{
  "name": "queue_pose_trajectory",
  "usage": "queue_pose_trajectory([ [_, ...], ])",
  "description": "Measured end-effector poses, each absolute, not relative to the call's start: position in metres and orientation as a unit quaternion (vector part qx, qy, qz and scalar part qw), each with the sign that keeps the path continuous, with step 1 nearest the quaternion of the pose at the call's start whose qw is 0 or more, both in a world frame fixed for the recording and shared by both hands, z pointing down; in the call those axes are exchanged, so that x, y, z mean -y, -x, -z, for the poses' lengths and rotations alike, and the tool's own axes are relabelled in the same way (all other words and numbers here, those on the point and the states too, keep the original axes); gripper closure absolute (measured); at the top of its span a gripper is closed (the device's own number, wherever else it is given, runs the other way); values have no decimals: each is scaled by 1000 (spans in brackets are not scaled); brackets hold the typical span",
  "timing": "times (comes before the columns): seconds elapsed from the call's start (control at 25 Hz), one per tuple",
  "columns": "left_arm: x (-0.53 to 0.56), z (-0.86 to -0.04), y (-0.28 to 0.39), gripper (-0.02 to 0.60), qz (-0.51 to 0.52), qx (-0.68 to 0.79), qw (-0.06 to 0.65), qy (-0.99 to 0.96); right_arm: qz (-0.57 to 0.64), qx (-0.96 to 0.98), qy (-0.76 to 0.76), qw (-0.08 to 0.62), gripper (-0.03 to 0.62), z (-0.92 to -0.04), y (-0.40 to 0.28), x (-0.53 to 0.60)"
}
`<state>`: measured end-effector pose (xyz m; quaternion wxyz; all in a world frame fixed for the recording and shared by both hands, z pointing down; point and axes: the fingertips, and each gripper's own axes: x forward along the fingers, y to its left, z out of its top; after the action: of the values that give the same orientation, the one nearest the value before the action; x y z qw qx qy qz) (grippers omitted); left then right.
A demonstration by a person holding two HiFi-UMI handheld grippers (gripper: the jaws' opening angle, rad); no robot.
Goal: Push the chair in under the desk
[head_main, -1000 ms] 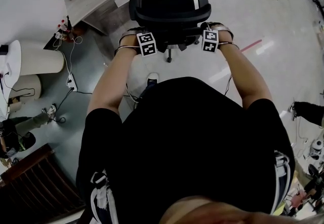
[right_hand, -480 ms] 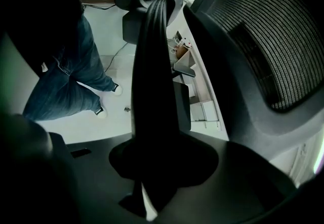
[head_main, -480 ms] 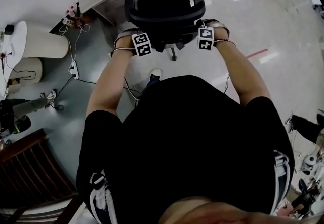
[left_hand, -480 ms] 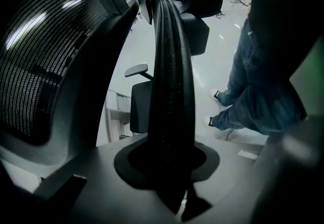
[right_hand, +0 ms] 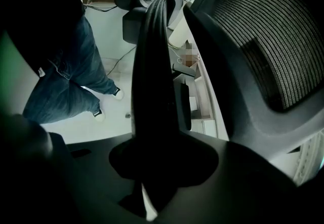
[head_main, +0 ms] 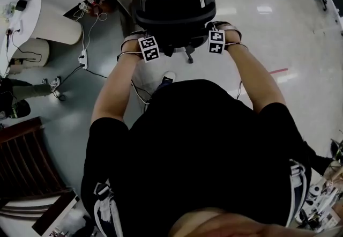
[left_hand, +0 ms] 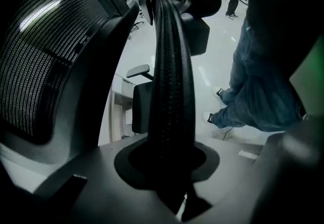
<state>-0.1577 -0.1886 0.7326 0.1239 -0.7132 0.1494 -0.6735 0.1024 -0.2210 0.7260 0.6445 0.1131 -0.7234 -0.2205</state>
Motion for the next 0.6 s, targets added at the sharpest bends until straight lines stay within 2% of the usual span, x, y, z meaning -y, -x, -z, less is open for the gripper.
queue_pose_trajectory([
  [0.6,205,-732,232,491,677,-188,101,705,247,729,-83,633,485,-726,-24,259],
])
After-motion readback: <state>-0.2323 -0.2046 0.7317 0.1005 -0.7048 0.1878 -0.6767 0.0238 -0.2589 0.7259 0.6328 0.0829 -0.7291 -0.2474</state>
